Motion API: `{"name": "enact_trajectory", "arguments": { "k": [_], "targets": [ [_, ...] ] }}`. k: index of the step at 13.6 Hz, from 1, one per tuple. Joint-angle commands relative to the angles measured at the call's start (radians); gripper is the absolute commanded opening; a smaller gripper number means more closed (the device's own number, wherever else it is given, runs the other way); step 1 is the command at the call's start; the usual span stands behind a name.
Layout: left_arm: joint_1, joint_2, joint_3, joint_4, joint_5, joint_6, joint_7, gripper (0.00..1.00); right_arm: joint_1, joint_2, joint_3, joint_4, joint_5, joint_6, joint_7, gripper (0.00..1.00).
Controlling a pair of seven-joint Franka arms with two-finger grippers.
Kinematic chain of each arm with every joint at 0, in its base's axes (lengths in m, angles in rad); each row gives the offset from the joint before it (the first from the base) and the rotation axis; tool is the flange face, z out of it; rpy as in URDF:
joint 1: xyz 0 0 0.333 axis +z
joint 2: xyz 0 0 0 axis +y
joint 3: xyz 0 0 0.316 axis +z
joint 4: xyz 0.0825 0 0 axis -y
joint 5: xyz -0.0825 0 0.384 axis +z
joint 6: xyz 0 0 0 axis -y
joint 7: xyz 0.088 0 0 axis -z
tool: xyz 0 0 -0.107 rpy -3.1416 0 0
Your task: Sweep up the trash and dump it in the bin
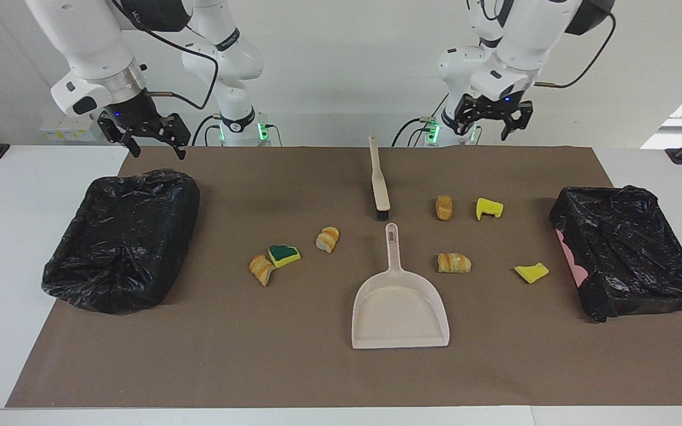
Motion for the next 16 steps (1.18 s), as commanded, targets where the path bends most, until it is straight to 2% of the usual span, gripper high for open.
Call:
{"name": "enact_trajectory", "arguments": {
  "k": [1, 3, 5, 9, 14, 16],
  "targets": [
    [0.000, -0.100, -0.100, -0.200, -0.055, 0.136, -0.092, 1.00, 0.001, -0.020, 0.008, -0.030, 0.023, 0.009, -0.115, 1.00],
    [0.000, -0.108, -0.177, -0.266, -0.123, 0.196, -0.112, 1.00, 0.004, -0.011, 0.022, -0.033, 0.024, 0.035, -0.130, 1.00],
    [0.000, -0.106, -0.266, -0.339, -0.150, 0.277, -0.187, 1.00, 0.062, 0.025, 0.022, -0.024, 0.035, 0.052, -0.065, 1.00],
    [-0.003, -0.076, -0.433, -0.444, -0.244, 0.424, -0.212, 1.00, 0.194, 0.114, 0.022, -0.021, 0.037, 0.146, 0.116, 1.00],
    [-0.002, -0.068, -0.580, -0.528, -0.388, 0.549, -0.267, 1.00, 0.309, 0.219, 0.022, 0.002, 0.026, 0.235, 0.268, 1.00],
    [0.003, -0.068, -0.585, -0.538, -0.396, 0.563, -0.313, 1.00, 0.341, 0.242, 0.022, 0.002, 0.028, 0.280, 0.295, 1.00]
  ]
}}
